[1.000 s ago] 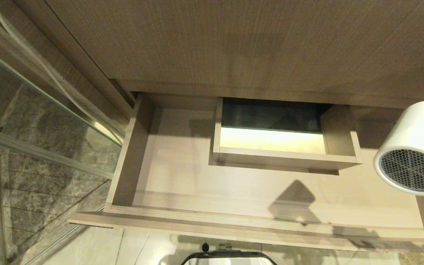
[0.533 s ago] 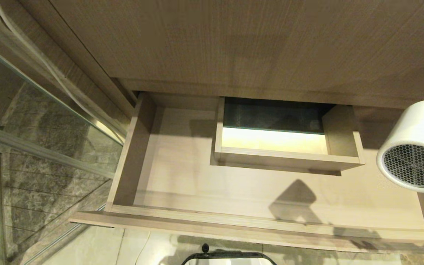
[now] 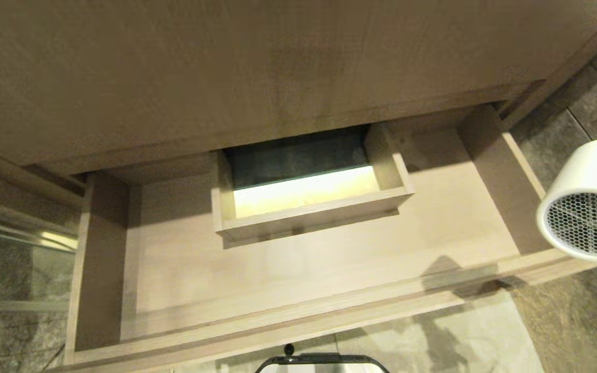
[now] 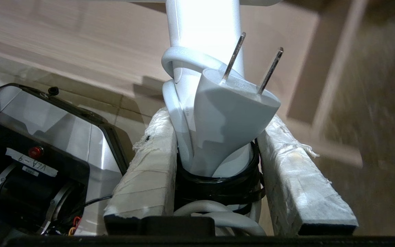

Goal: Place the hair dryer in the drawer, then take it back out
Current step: Put it into the drawer

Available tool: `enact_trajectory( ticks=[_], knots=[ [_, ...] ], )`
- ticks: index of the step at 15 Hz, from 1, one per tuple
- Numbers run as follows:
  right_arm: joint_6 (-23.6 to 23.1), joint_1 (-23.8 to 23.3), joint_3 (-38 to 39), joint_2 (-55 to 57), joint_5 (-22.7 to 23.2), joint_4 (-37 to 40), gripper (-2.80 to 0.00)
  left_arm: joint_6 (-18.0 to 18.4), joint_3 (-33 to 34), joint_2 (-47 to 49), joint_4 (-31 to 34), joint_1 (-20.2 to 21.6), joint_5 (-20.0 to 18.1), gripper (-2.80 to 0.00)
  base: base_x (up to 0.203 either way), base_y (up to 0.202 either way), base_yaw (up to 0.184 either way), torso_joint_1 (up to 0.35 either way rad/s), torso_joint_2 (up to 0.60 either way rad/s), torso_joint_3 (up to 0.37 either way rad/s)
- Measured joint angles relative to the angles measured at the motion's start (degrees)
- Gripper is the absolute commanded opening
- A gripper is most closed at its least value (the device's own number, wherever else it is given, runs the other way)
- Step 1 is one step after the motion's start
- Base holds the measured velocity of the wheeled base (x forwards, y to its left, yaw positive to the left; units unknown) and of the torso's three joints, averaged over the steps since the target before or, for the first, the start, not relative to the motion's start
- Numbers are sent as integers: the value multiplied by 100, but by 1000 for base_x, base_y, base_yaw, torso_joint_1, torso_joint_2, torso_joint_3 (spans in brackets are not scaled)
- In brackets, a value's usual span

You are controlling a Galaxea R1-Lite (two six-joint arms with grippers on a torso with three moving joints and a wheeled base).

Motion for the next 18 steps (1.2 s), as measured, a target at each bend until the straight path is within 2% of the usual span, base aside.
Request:
enact_trajectory(
  ticks=[11, 18],
  knots=[
    [2, 14, 6, 92, -3, -113, -280, 1, 0, 0, 0, 0, 1, -280, 0, 0, -8, 0, 0, 0],
    [26, -74, -494, 1465, -27, -587, -280, -1, 0, 0, 1, 0, 0, -280, 0, 0, 0, 0, 0, 0]
  ],
)
